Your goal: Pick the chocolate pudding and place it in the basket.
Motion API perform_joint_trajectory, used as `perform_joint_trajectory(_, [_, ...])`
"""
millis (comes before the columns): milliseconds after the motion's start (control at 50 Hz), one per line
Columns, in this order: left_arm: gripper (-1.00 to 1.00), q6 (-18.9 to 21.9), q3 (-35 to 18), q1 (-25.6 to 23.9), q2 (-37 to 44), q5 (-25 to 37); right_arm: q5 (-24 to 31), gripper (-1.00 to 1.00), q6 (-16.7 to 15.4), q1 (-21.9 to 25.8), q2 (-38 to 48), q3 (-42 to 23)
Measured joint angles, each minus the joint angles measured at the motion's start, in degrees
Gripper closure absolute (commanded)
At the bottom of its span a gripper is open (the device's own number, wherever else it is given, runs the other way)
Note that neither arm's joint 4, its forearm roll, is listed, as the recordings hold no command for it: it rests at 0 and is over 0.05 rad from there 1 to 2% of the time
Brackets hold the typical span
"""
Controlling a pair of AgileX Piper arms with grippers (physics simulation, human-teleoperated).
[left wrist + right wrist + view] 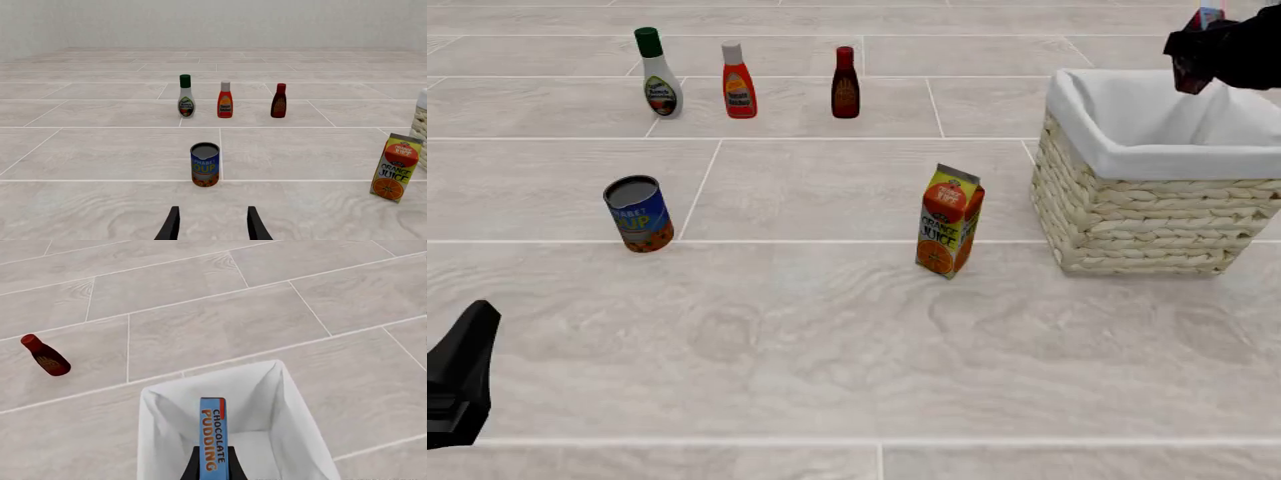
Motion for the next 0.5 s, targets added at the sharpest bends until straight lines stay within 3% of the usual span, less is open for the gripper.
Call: perform_joint_trajectory(500, [-1.00,0.00,0.00,0.00,0.00,0.00,-1.62,1.00,-0.18,-1.50,4.02,0.70])
